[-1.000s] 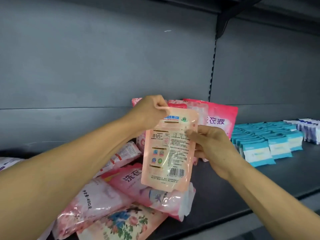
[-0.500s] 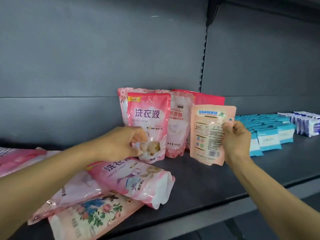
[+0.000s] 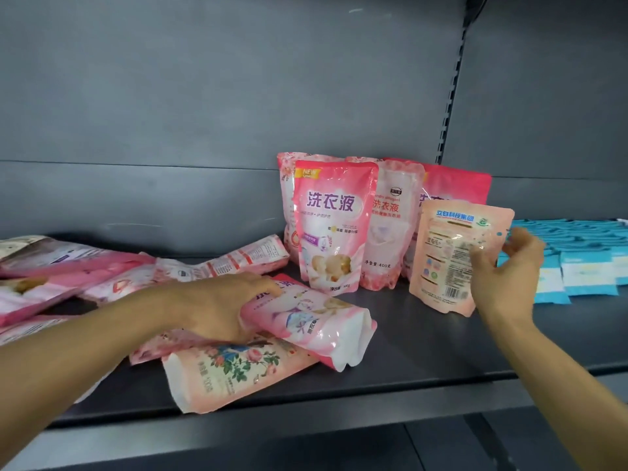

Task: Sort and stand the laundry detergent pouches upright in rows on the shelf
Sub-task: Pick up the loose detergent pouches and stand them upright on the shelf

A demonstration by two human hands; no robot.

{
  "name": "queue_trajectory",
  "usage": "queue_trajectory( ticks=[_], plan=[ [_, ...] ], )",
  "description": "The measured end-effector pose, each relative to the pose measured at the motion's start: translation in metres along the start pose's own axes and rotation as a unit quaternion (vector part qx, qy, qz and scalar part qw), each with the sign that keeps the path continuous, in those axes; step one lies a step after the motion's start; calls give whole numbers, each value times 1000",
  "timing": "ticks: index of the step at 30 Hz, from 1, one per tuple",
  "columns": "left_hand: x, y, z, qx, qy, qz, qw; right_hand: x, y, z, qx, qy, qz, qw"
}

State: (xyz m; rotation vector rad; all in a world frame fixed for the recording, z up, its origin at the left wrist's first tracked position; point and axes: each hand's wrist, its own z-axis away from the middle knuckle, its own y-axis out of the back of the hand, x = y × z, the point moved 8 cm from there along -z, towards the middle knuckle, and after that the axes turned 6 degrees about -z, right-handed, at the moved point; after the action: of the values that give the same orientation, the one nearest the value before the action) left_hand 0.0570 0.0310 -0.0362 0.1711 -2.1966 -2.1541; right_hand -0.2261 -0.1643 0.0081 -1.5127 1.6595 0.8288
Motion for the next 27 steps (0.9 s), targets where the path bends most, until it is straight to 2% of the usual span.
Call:
queue_trajectory(
  ticks=[3, 4, 5, 7, 9, 12, 15, 17, 21, 23, 27],
  plan=[
    [3, -3, -2, 10, -6, -27, 1000, -38, 3, 24, -3, 138, 53, 989],
    [8, -1, -2, 9, -9, -40, 999, -51, -3, 35, -36, 169, 56, 983],
    [9, 0, -3, 17, -10, -46, 999, -61, -14, 48, -88, 191, 64, 976],
    [11, 8, -1, 40, -22, -55, 997, -66, -49, 73, -224, 177, 91, 954],
    [13, 19, 0, 88, -38, -74, 993, -65, -82, 105, -366, 152, 133, 908],
    [17, 37, -1, 170, -43, -137, 975, -52, -106, 128, -453, 72, 172, 872],
    [28, 54, -2, 256, -94, -214, 938, -38, -112, 117, -438, -40, 197, 876],
    [36, 67, -1, 291, -126, -229, 921, -31, -112, 110, -432, -125, 168, 878],
    [46, 84, 2, 348, -149, -184, 907, -16, -113, 112, -465, -230, 85, 851],
    [45, 91, 5, 391, -160, -134, 896, -9, -116, 118, -480, -284, 6, 830],
    [57, 101, 7, 414, -205, -56, 885, -5, -129, 127, -479, -365, -125, 789]
  ],
)
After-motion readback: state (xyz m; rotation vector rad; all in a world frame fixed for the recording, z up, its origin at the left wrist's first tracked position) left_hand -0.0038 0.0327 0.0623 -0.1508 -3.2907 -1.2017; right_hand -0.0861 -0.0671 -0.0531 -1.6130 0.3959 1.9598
